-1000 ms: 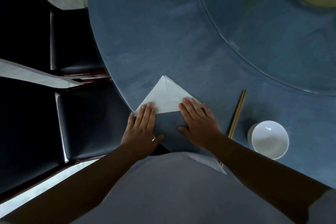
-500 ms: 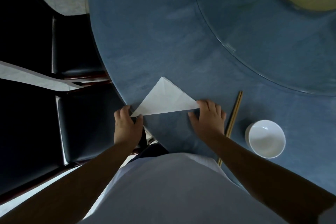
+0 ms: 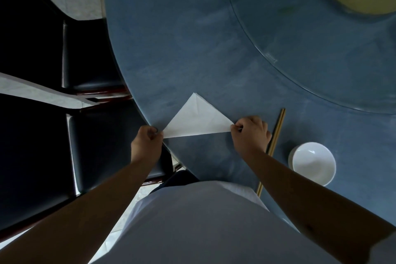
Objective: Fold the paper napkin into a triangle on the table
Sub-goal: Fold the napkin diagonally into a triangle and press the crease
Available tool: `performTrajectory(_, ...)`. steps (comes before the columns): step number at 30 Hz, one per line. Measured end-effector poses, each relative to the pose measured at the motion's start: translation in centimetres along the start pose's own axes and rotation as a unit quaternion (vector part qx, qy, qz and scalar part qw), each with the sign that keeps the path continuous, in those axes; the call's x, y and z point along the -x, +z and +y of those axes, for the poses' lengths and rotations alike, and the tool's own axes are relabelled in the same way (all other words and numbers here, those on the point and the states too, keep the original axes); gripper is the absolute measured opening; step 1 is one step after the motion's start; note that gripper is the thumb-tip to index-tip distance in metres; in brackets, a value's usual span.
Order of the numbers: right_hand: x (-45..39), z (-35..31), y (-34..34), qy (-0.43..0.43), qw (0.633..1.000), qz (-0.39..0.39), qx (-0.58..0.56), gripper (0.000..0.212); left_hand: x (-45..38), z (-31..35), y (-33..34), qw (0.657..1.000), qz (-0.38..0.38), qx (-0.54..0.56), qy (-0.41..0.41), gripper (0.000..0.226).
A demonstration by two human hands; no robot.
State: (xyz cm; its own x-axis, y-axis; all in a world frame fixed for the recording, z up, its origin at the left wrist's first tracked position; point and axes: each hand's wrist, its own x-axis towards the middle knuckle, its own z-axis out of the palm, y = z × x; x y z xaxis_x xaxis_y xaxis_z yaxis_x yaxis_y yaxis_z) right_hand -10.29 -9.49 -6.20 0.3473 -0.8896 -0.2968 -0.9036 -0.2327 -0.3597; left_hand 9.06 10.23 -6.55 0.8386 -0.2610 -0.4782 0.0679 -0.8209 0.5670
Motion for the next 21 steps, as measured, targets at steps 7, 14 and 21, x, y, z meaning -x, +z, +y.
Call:
performTrajectory(7, 0.2, 0.0, -0.4, -0.002, 1.000, -0.007, -0.022, 0.010, 0.3, -0.3, -0.2, 0.999, -0.002, 0.038, 0.003, 0.010)
performTrajectory(14, 0.7, -0.5, -0.7, 0.009, 1.000, 0.018, -0.010, 0.022, 0.9, 0.2, -0.4, 1.000, 0.012, -0.006, 0.025, 0.021)
performTrajectory(21, 2.5, -2.6, 0.9, -0.328, 0.938, -0.012, 0.113, 0.062, 5.0, 2.4, 2.2, 0.829, -0.082, -0.336, 0.440, 0.076)
